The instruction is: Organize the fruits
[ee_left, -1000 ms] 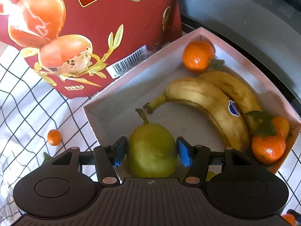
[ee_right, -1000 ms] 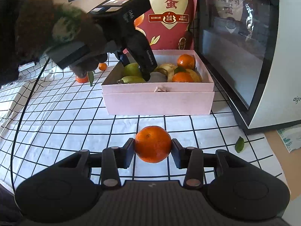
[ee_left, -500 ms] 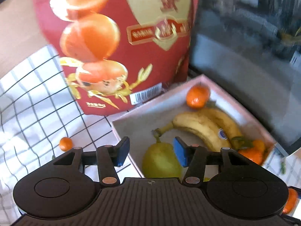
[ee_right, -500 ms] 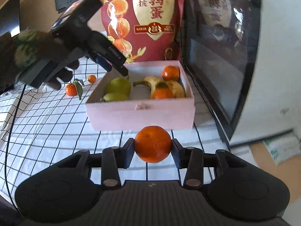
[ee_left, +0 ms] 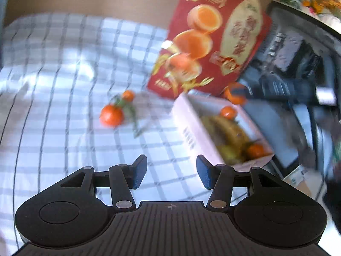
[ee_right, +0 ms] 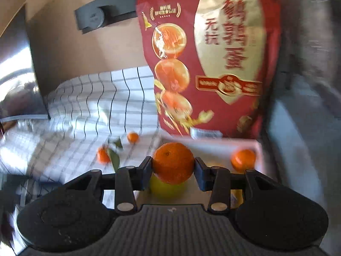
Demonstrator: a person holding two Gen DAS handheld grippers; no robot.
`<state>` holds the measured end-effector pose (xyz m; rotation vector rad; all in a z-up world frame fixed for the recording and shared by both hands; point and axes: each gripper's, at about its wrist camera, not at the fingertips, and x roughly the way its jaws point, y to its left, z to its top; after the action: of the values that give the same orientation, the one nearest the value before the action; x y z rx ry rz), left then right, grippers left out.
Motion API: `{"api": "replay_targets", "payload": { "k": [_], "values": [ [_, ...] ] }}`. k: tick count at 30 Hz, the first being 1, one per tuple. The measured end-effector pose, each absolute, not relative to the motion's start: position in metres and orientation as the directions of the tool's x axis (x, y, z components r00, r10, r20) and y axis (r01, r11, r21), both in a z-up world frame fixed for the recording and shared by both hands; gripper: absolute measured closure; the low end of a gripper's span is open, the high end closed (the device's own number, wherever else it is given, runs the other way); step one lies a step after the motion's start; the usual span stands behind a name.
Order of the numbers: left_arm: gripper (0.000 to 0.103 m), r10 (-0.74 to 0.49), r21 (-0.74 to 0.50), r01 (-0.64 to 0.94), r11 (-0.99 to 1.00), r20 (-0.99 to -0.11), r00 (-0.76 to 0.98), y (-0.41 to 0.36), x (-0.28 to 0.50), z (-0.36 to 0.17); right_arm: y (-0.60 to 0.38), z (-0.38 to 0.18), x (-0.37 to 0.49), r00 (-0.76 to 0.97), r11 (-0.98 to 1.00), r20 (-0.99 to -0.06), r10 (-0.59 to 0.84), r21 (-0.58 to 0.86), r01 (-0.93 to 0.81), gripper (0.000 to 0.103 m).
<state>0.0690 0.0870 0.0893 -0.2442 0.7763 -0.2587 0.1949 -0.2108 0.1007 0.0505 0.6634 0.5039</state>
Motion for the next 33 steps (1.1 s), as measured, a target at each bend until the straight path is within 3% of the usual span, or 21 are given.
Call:
{"api": "replay_targets", "payload": {
  "k": [4,9,20,33],
  "values": [
    [0.047,-0.27,-0.333,0.042,0.942,-0.68,0.682,0.118,0.057,0.076,-0.192,0.101,0.253,0.609,0.876,-0.635,0.475,0.273,-0.399,0.058],
    [0.047,-0.234,-0.354,-0.042,0.934,-0.696,0.679,0.145,0.055,0.063,-0.184,0.113,0.252,0.628,0.871,-0.612,0.481,0.251,-0.423,0.049],
    [0.047,-0.206,-0.298,-0.029,0.954,-0.721,0.661,0.165,0.051,0.06,-0.068,0.08,0.271,0.499,0.817,-0.7,0.512,0.217,-0.534,0.049],
    [0.047,-0.206,-0.31,-0.043,0.95,-0.721,0.662,0.19,0.039,0.047,0.004,0.017,0.36,0.456,0.913,-0.831,0.32,0.142,-0.383,0.053]
  ]
}}
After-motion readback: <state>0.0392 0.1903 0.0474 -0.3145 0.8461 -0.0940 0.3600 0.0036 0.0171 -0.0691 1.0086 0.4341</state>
